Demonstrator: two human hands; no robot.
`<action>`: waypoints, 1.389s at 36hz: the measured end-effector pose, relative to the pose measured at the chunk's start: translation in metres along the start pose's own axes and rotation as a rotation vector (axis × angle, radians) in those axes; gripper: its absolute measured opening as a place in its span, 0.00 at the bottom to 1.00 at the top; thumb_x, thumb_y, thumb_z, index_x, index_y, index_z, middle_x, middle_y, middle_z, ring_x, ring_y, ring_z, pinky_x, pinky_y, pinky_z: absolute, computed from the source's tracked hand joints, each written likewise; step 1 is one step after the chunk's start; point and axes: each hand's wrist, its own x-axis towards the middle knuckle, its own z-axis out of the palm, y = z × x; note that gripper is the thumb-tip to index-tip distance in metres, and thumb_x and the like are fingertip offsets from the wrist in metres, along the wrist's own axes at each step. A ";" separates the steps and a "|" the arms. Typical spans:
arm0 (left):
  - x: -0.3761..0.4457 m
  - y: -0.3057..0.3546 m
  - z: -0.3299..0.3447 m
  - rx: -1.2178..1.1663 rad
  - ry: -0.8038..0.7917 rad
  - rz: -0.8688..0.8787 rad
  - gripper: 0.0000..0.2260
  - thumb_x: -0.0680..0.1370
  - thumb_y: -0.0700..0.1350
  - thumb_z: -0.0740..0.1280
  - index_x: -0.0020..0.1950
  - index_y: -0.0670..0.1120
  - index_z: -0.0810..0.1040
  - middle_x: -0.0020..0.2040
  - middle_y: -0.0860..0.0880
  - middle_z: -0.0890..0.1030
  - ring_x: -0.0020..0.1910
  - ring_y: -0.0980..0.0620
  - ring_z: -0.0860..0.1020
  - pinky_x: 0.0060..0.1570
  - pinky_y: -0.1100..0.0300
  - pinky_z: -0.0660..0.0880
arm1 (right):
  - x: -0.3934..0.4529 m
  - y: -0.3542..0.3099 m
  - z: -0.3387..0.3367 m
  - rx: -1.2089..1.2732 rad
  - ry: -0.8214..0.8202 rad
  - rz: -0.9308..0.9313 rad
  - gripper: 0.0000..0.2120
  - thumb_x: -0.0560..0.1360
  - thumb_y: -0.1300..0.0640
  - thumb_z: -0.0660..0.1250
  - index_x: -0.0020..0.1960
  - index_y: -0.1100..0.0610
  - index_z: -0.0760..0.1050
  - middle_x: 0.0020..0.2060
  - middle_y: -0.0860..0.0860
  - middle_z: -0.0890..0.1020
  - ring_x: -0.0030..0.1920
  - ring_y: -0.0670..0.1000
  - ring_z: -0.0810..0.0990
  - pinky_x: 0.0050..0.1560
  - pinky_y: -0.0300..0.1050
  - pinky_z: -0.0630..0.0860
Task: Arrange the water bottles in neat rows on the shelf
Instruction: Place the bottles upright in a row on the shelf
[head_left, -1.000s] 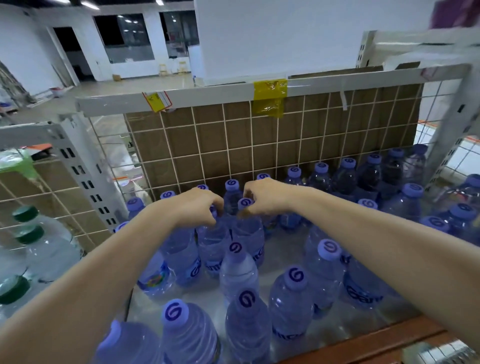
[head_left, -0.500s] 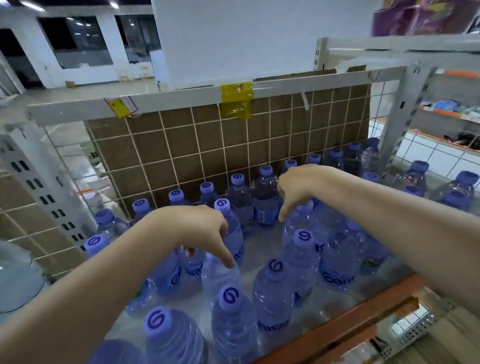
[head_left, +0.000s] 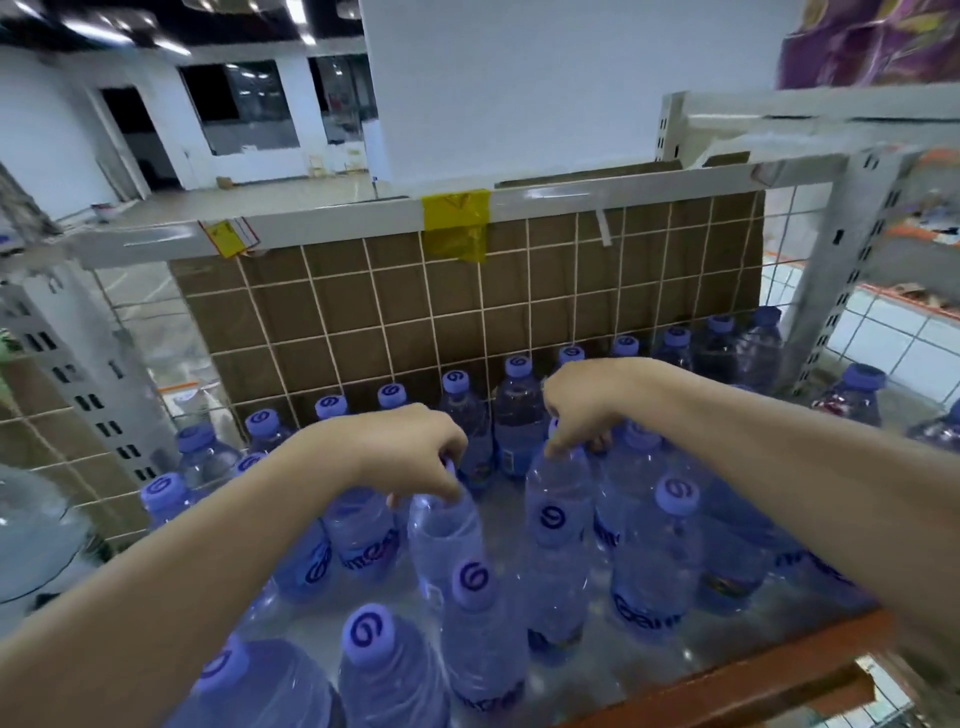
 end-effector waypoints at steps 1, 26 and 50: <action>0.004 0.003 -0.003 -0.013 0.027 -0.007 0.11 0.75 0.51 0.68 0.48 0.44 0.76 0.37 0.46 0.80 0.28 0.53 0.80 0.31 0.59 0.72 | 0.003 0.002 0.000 -0.007 0.022 -0.005 0.16 0.74 0.45 0.70 0.40 0.59 0.78 0.33 0.53 0.85 0.36 0.53 0.84 0.45 0.47 0.82; 0.074 0.017 -0.014 -0.057 0.139 -0.192 0.13 0.75 0.43 0.67 0.59 0.49 0.75 0.51 0.51 0.75 0.49 0.52 0.74 0.42 0.60 0.70 | 0.040 0.034 -0.005 0.035 0.212 -0.212 0.15 0.73 0.49 0.69 0.33 0.56 0.71 0.29 0.51 0.75 0.29 0.50 0.73 0.27 0.42 0.67; 0.069 0.013 -0.004 -0.039 0.299 -0.069 0.15 0.74 0.52 0.68 0.59 0.52 0.73 0.54 0.50 0.75 0.53 0.50 0.75 0.54 0.50 0.74 | 0.020 0.054 -0.012 0.182 0.296 -0.115 0.20 0.72 0.41 0.70 0.52 0.58 0.79 0.46 0.54 0.83 0.46 0.54 0.81 0.46 0.49 0.78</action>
